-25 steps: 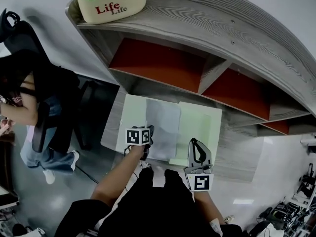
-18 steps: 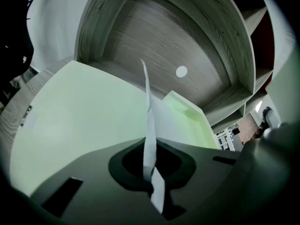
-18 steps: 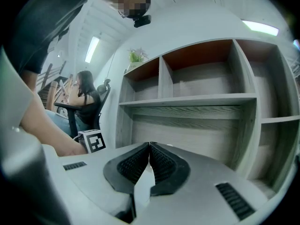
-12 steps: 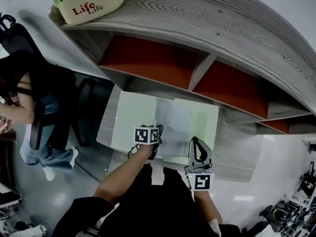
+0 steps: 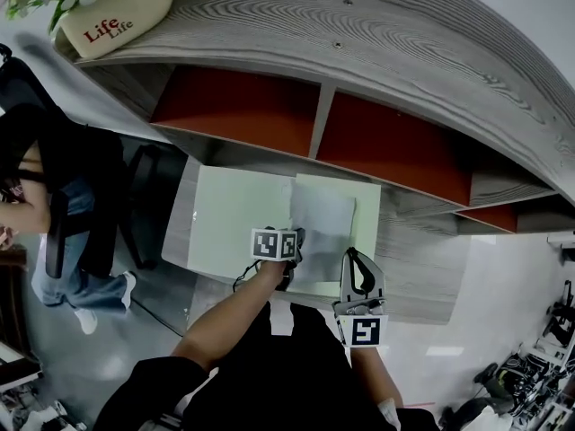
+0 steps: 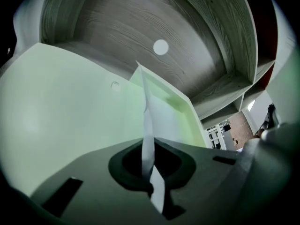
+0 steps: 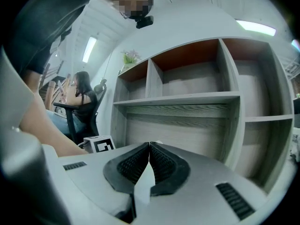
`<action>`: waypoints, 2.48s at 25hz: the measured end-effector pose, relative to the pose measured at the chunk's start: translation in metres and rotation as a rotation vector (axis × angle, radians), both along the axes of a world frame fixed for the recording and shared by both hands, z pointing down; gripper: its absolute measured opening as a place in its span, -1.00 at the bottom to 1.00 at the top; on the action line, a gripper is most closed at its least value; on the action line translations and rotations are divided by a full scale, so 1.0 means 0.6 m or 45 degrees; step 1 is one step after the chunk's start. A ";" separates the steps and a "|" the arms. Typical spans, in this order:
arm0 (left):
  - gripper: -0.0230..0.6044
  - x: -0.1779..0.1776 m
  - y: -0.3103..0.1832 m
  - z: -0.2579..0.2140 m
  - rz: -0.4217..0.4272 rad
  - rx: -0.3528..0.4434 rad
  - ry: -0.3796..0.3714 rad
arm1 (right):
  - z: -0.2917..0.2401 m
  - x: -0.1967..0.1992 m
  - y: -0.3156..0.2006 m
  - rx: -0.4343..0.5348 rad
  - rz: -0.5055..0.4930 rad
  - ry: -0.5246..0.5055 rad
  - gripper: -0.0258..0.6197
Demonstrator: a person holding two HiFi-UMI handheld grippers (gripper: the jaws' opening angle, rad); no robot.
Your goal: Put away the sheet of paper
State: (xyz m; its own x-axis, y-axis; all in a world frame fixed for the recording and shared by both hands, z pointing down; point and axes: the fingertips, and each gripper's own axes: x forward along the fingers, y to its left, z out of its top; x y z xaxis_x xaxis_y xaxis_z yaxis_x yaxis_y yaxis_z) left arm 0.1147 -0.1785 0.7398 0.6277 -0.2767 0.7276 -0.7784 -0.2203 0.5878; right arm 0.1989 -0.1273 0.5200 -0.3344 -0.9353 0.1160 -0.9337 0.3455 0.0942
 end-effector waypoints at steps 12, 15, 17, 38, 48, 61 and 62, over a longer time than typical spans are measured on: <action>-0.52 0.038 0.005 0.003 0.013 0.021 -0.007 | 0.023 0.031 0.012 -0.143 -0.040 0.106 -0.84; -0.18 0.026 0.000 -0.007 -0.010 0.061 -0.055 | 0.020 0.032 0.011 -0.133 -0.037 0.097 -0.84; -0.05 0.009 -0.006 -0.017 -0.039 0.093 -0.082 | 0.011 0.028 0.007 -0.090 -0.045 0.103 -0.84; -0.56 -0.190 -0.011 -0.454 -0.210 1.370 -0.146 | -0.147 -0.149 -0.033 0.174 -0.308 -0.084 -0.84; -0.91 -0.247 0.042 -0.554 -0.237 1.471 -0.085 | -0.245 -0.227 -0.021 0.295 -0.463 -0.118 -0.85; -0.90 -0.259 0.065 -0.614 -0.227 1.603 -0.039 | -0.291 -0.260 -0.016 0.372 -0.441 -0.121 -0.85; -0.90 -0.258 0.067 -0.614 -0.225 1.604 -0.039 | -0.292 -0.261 -0.015 0.371 -0.447 -0.116 -0.85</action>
State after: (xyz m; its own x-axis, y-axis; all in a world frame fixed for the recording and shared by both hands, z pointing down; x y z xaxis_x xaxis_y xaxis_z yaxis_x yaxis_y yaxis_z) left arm -0.0402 -0.1384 0.3713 0.4994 -0.8622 -0.0852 -0.8636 -0.5032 0.0299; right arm 0.0424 -0.1363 0.3449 -0.6333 -0.7528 -0.1795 -0.7739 0.6135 0.1570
